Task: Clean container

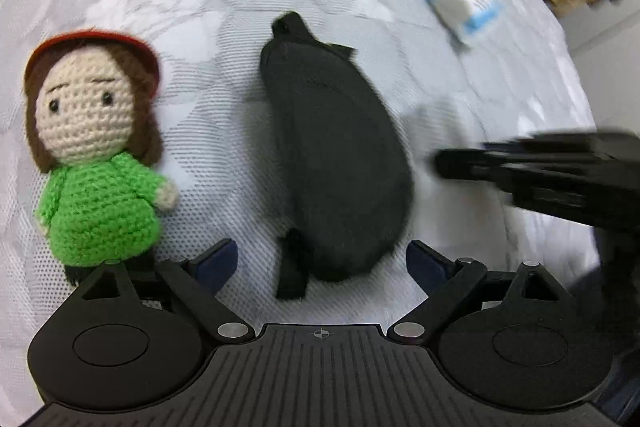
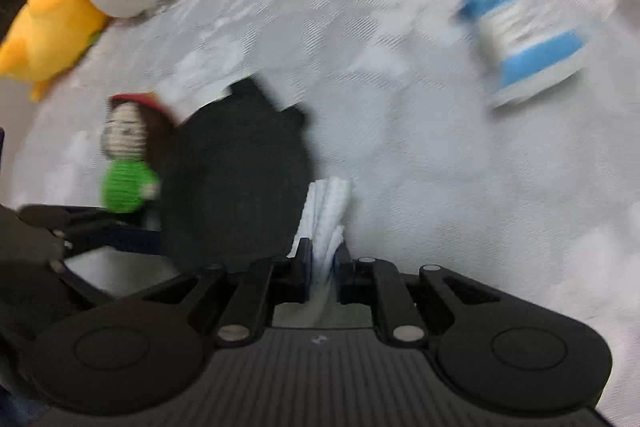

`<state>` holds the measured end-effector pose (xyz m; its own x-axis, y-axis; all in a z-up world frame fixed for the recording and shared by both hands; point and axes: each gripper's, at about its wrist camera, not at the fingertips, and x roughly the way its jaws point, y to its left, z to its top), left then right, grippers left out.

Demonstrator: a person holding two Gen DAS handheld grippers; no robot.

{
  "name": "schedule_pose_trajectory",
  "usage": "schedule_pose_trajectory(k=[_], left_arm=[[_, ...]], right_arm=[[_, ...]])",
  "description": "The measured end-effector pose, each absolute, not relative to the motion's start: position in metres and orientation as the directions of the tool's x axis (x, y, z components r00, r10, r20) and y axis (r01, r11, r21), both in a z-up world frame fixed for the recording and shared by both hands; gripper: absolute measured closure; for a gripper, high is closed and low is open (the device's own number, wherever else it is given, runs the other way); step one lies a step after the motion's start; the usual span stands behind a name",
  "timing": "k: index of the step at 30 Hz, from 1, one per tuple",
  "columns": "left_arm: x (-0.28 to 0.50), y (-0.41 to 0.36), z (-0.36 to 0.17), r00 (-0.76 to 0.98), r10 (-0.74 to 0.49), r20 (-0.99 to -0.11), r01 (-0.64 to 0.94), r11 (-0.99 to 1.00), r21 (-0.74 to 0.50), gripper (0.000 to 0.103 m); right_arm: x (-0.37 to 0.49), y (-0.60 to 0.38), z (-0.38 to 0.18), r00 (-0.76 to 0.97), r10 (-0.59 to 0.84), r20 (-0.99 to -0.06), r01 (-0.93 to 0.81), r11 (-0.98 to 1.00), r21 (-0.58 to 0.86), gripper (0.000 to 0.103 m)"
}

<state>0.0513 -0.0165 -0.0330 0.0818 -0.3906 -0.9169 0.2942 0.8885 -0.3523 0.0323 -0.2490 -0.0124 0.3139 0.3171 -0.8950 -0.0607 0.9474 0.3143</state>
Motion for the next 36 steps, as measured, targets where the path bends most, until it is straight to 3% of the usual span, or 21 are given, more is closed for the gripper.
schedule_pose_trajectory(k=[6,7,8,9,11,12,14,15,18,20,22,26,29,36], left_arm=[[0.073,-0.009,-0.043,0.162,-0.498,-0.852,0.071,0.867,-0.493,0.009],[0.074,-0.012,-0.043,0.19,-0.512,-0.838,0.06,0.858,-0.511,0.034],[0.073,-0.02,-0.042,0.211,-0.492,-0.845,0.085,0.87,-0.486,0.052],[0.07,-0.032,-0.036,0.241,-0.444,-0.863,0.168,0.895,-0.414,0.066],[0.055,-0.059,-0.02,0.356,-0.336,-0.872,0.372,0.907,-0.198,0.066],[0.04,-0.071,-0.01,0.461,-0.259,-0.849,0.477,0.879,-0.009,0.066],[0.0,-0.102,-0.006,0.709,-0.129,-0.693,0.566,0.69,0.451,0.066],[-0.016,-0.109,-0.008,0.756,-0.127,-0.642,0.574,0.599,0.558,0.065],[-0.035,-0.118,-0.015,0.667,-0.193,-0.72,0.677,0.56,0.477,0.051],[-0.049,-0.127,-0.022,0.661,-0.21,-0.72,0.704,0.505,0.499,0.046],[-0.057,-0.133,-0.026,0.64,-0.226,-0.734,0.73,0.477,0.489,0.035],[-0.054,-0.134,-0.02,0.6,-0.233,-0.766,0.742,0.519,0.424,0.031],[-0.045,-0.13,-0.014,0.569,-0.231,-0.789,0.735,0.573,0.363,0.028],[-0.026,-0.122,-0.008,0.517,-0.243,-0.821,0.715,0.65,0.258,0.024]], right_arm=[[0.035,-0.285,0.003,0.459,0.346,-0.818,0.041,0.912,0.408,0.09],[0.036,-0.288,0.005,0.485,0.324,-0.812,0.054,0.916,0.398,0.09],[0.035,-0.292,0.008,0.503,0.31,-0.807,0.065,0.917,0.393,0.09],[0.035,-0.296,0.01,0.518,0.297,-0.802,0.076,0.918,0.389,0.091],[0.034,-0.302,0.014,0.544,0.279,-0.792,0.101,0.915,0.392,0.091],[0.034,-0.305,0.015,0.554,0.274,-0.786,0.116,0.91,0.399,0.091],[0.036,-0.308,0.015,0.584,0.261,-0.769,0.141,0.9,0.413,0.091],[0.035,-0.309,0.019,0.606,0.267,-0.75,0.132,0.895,0.425,0.091],[0.028,-0.31,0.032,0.666,0.323,-0.672,0.067,0.872,0.486,0.091],[0.026,-0.303,0.04,0.678,0.413,-0.608,-0.014,0.834,0.551,0.091],[0.029,-0.292,0.041,0.653,0.489,-0.578,-0.084,0.805,0.587,0.091],[0.045,-0.273,0.008,0.514,0.445,-0.733,-0.05,0.869,0.492,0.091],[0.047,-0.271,-0.011,0.455,0.286,-0.843,0.011,0.945,0.326,0.091],[0.045,-0.285,-0.013,0.48,0.178,-0.859,0.083,0.966,0.246,0.091]])
